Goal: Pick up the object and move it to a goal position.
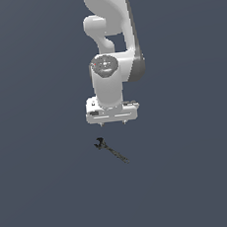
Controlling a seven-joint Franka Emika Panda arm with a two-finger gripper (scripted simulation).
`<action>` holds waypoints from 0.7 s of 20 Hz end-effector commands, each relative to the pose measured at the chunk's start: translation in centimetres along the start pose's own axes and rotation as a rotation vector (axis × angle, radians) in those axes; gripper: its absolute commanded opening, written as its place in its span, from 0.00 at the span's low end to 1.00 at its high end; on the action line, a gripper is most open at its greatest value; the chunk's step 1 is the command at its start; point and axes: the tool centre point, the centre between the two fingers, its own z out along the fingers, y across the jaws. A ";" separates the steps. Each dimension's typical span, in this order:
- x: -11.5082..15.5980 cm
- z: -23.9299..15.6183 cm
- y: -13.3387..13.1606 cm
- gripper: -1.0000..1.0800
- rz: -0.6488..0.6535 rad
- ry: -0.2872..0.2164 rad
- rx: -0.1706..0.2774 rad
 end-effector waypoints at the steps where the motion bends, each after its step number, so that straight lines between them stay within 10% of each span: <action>1: 0.0 0.0 0.0 0.96 0.000 0.000 0.000; 14: 0.2 -1.2 -3.3 0.96 -0.053 0.003 0.002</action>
